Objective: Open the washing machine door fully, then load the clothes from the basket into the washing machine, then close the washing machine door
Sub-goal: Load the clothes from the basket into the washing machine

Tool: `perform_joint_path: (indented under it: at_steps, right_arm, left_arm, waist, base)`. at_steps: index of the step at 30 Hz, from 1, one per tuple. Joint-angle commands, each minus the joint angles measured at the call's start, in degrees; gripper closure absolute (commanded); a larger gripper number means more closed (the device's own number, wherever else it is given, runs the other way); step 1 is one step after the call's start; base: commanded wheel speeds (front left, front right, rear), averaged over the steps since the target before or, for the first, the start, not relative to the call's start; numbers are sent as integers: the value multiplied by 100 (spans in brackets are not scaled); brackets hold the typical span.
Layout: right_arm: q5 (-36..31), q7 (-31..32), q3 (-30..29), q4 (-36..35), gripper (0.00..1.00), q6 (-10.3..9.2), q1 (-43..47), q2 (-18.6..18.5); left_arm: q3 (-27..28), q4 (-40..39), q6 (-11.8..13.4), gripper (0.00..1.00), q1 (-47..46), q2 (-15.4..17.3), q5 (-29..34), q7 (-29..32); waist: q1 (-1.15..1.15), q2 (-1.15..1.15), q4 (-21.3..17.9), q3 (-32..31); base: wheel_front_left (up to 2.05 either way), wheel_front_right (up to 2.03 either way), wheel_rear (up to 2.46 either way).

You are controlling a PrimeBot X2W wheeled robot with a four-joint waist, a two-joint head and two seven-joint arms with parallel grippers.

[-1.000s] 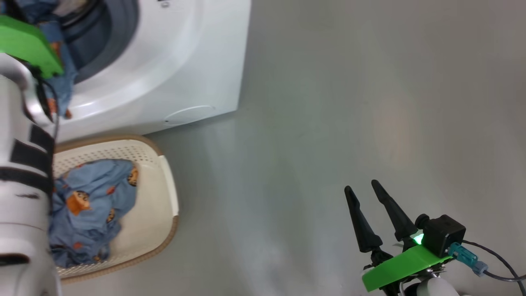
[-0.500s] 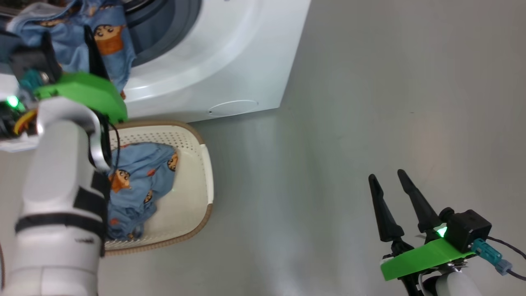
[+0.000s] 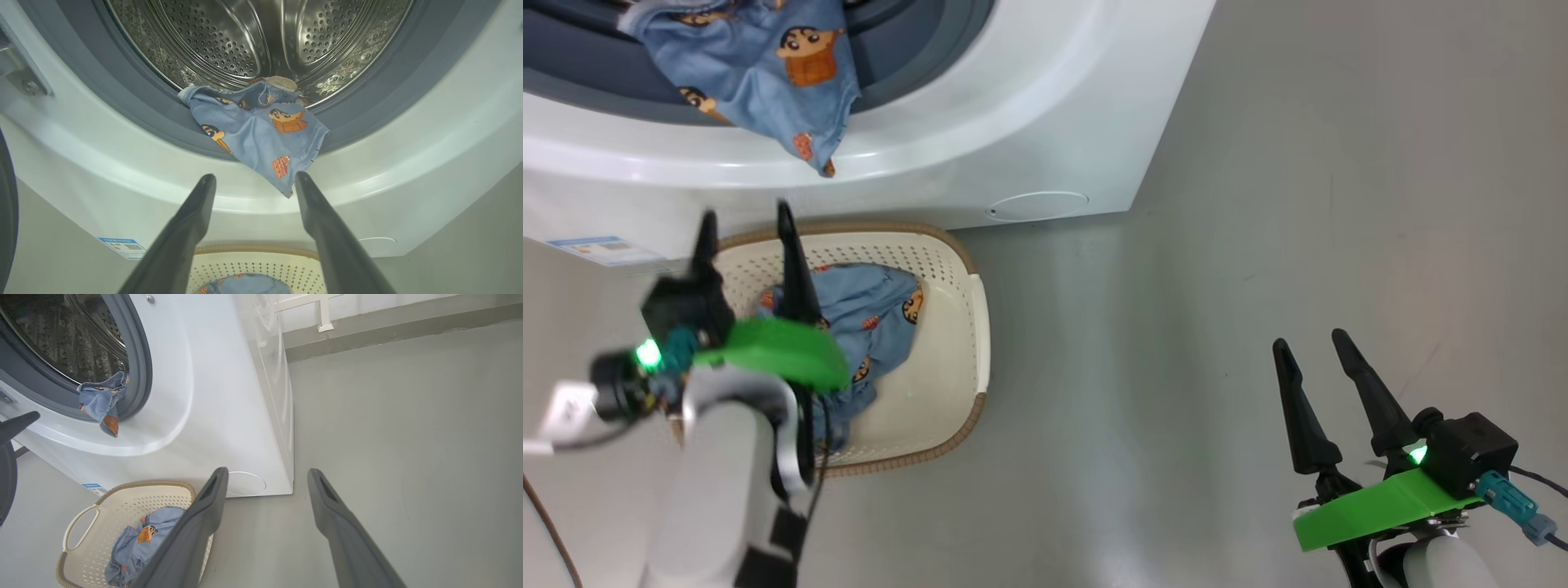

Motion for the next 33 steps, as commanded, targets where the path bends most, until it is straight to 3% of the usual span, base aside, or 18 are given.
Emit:
perform_joint_path:
  at_steps: [1, 13, 19, 26, 33]
  right_arm:
    - [-55, -27, 150, -125, 0, 9, 22, -33]
    - [-101, -27, 2, -261, 0, 9, 192, -31]
    - [-127, -27, -24, -296, 0, 9, 283, -31]
    - [-147, -27, 21, -331, 0, 9, 290, -52]
    - [-133, -27, 150, -331, 0, 9, 152, -57]
  left_arm:
    - [78, -348, 53, 0, 338, 123, -70, -36]
    - [-154, -1697, 357, 0, 2344, 103, -233, 0]
    - [-295, -2157, 492, 0, 2824, 99, -309, 74]
    - [-348, -2513, 610, 0, 2943, 97, -402, 170]
    - [-251, -2217, 569, 0, 2279, 164, -496, 244]
  waist:
    - [0, 0, 27, -94]
    - [0, 0, 50, -394]
    - [0, 0, 133, -410]
    - [0, 0, 154, -340]
    - [0, 0, 7, -138]
  base:
    - [0, 0, 0]
    - [0, 0, 0]
    - [0, 0, 0]
    - [0, 0, 0]
    - [0, 0, 0]
